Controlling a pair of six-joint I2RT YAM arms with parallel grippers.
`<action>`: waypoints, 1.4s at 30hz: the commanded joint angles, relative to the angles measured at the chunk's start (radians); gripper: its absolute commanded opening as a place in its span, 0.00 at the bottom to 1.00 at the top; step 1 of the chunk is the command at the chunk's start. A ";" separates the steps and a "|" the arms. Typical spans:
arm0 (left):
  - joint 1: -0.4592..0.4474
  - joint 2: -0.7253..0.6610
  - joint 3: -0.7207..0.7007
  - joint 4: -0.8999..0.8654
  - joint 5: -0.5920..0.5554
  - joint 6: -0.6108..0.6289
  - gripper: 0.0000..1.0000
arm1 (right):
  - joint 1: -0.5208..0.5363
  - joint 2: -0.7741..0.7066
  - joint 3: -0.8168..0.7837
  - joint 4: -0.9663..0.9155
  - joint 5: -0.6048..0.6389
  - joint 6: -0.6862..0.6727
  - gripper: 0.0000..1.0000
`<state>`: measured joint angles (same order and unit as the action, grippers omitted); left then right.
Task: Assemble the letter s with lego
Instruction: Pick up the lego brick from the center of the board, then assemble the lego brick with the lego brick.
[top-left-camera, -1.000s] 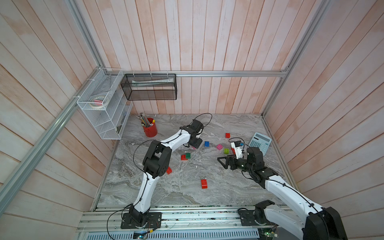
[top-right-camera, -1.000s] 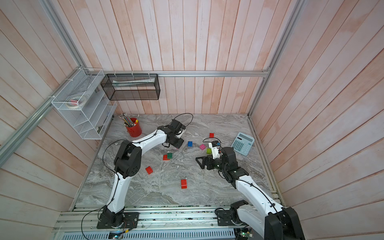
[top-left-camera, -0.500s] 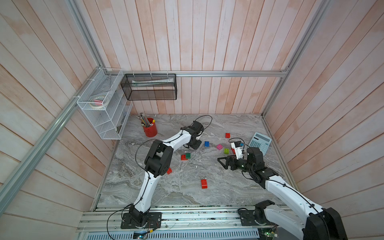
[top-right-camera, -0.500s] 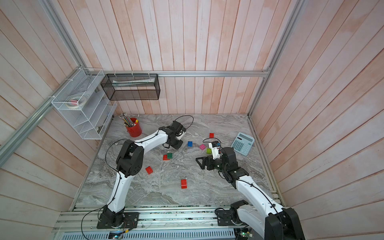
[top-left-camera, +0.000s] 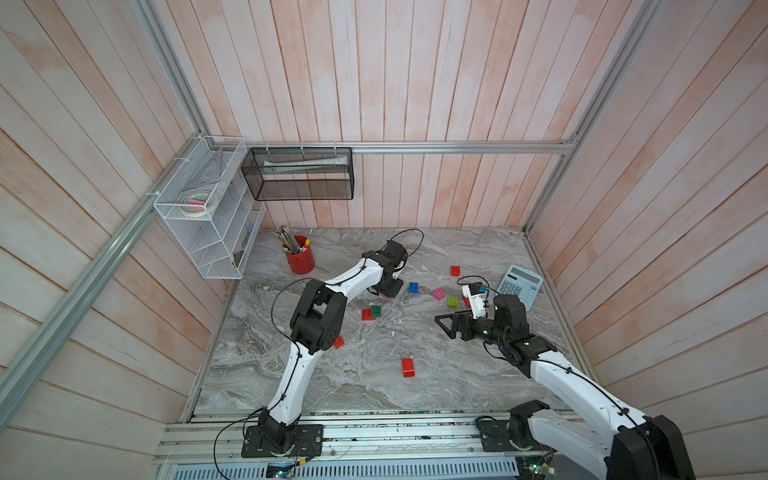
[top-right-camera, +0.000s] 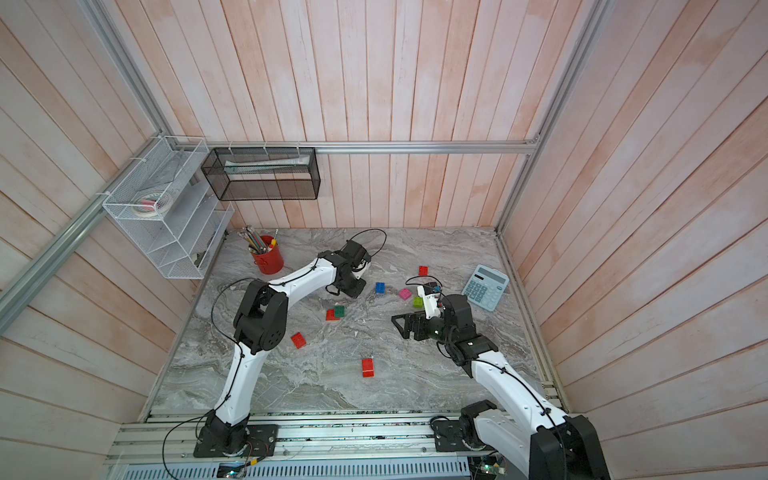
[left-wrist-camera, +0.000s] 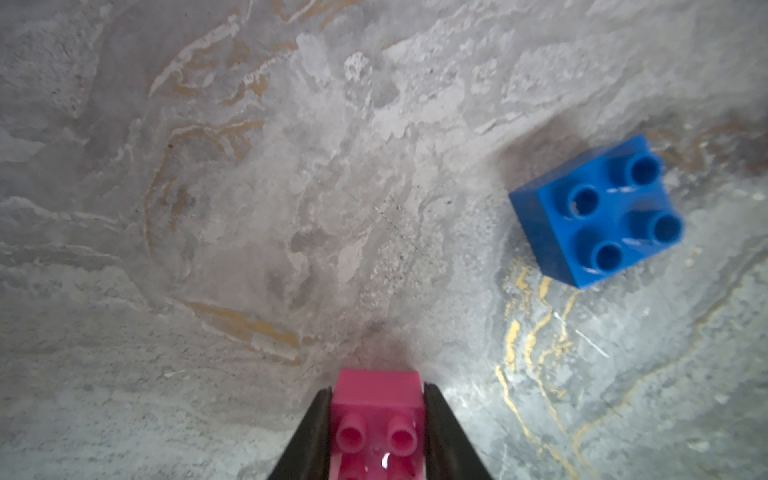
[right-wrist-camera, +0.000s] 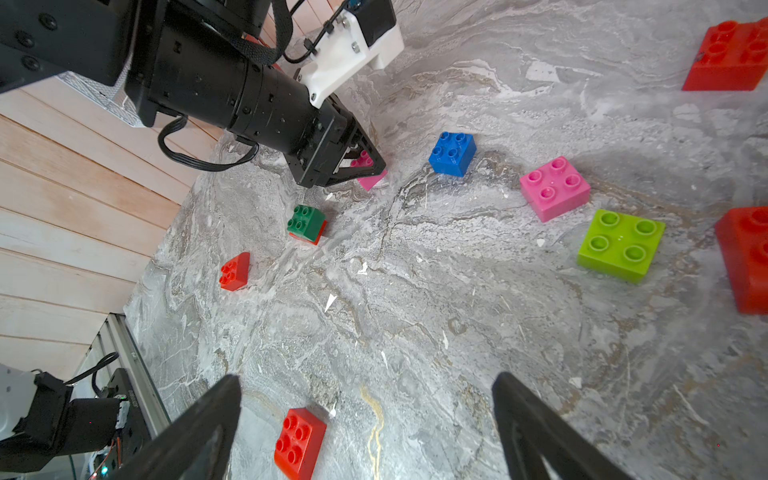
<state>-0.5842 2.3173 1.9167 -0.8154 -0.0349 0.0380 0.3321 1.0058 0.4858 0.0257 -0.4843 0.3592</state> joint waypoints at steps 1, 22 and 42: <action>0.003 0.013 0.043 -0.041 -0.019 -0.029 0.32 | -0.004 -0.006 0.005 -0.006 -0.004 -0.005 0.96; -0.001 -0.293 -0.189 -0.086 -0.069 -0.349 0.33 | 0.005 0.041 -0.006 0.085 -0.049 0.034 0.96; -0.017 -0.404 -0.433 0.010 -0.104 -0.625 0.35 | 0.026 0.078 -0.027 0.154 -0.079 0.057 0.96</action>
<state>-0.5949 1.9427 1.5009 -0.8303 -0.1146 -0.5453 0.3511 1.0794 0.4713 0.1555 -0.5457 0.4038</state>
